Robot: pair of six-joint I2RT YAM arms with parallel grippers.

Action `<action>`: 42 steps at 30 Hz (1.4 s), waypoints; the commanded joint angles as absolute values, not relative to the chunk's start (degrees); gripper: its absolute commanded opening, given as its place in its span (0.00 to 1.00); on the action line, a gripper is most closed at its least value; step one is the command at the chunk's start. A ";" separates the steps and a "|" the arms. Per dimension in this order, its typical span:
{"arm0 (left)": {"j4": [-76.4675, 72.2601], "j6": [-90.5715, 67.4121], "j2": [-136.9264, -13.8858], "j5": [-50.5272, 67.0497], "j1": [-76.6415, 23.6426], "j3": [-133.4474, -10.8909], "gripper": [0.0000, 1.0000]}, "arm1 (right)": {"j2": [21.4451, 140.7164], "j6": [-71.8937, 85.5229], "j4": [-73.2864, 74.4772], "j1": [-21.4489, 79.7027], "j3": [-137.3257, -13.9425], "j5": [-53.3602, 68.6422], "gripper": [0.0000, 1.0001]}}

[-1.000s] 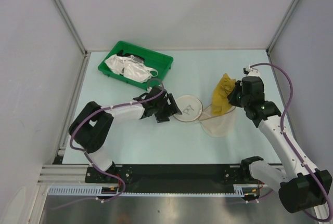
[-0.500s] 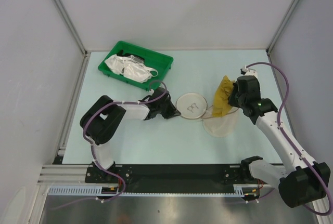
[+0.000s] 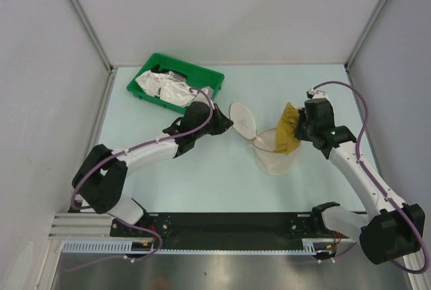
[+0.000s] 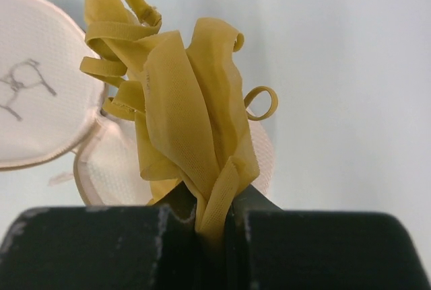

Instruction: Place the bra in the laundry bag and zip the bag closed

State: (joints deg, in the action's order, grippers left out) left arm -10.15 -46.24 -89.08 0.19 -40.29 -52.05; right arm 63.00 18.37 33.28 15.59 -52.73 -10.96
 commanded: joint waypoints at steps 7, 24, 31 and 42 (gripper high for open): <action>-17.75 -36.48 -85.08 5.89 -42.27 -55.11 0.00 | 60.65 18.28 26.81 17.31 -46.50 12.02 0.00; -26.45 -29.97 -81.47 16.33 -47.19 -56.16 0.00 | 74.43 23.03 23.29 17.31 -43.24 21.26 0.01; -25.06 -29.01 -81.21 15.38 -47.64 -55.90 0.00 | 74.80 24.43 23.90 16.96 -43.59 21.27 0.55; -22.41 -27.69 -81.03 13.27 -47.64 -56.07 0.00 | 58.91 27.77 37.86 11.96 -45.70 14.69 0.83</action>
State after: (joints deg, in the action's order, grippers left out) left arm -21.61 -29.43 -83.35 13.87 -47.70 -53.82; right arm 64.64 25.67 31.31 13.21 -42.76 18.17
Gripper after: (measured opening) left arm 0.005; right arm 0.820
